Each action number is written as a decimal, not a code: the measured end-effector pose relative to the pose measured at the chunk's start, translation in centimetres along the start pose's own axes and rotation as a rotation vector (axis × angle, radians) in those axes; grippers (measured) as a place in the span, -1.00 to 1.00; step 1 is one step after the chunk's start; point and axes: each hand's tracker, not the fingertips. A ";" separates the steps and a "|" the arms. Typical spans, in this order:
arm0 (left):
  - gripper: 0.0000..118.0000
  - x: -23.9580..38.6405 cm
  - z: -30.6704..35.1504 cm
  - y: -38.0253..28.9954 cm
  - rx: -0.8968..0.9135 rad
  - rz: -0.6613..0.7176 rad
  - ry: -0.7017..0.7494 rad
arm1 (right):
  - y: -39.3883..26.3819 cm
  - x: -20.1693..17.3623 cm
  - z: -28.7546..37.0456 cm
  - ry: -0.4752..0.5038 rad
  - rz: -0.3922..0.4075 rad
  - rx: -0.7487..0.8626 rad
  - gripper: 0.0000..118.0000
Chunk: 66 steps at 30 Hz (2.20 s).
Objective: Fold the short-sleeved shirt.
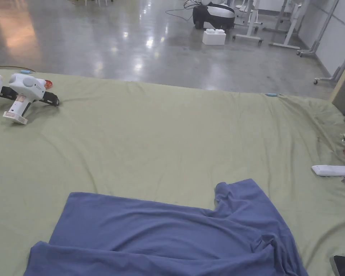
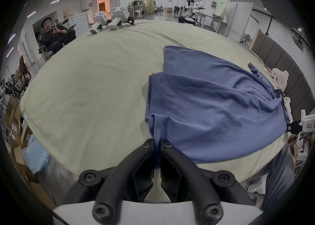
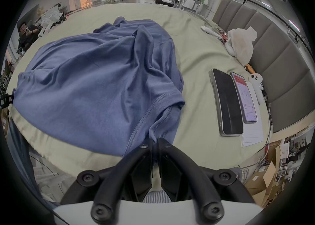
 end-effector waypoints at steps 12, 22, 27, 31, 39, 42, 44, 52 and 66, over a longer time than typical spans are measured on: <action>0.27 3.8 2.9 5.2 0.239 -0.056 0.014 | 5.4 -2.5 6.1 0.007 -0.103 0.434 0.57; -0.04 9.9 5.3 11.2 0.663 -0.121 0.022 | 12.4 -9.0 11.5 0.025 -0.162 0.943 0.49; -0.83 11.0 6.2 12.3 0.788 -0.135 0.084 | 14.0 -10.8 12.8 0.011 -0.167 1.035 -0.61; -1.00 10.4 6.4 12.1 0.781 -0.110 0.054 | 14.7 -10.9 12.3 0.018 -0.206 1.023 -1.00; -1.00 6.1 1.8 13.3 0.590 -0.056 0.044 | 14.8 -10.4 10.4 0.012 -0.205 0.977 -1.00; -1.00 4.4 -2.1 15.3 0.419 -0.059 0.041 | 14.7 -10.0 9.6 0.021 -0.209 0.939 -1.00; -1.00 2.9 -5.2 16.5 0.321 -0.049 0.039 | 14.6 -9.7 9.2 0.020 -0.210 0.921 -1.00; -0.77 1.4 -12.0 21.0 0.035 0.072 -0.054 | 14.3 -8.3 7.2 -0.012 -0.184 0.825 -1.00; -0.31 6.3 -15.1 21.8 -0.074 -0.122 0.037 | 13.7 -5.4 3.5 -0.046 -0.217 0.676 -1.00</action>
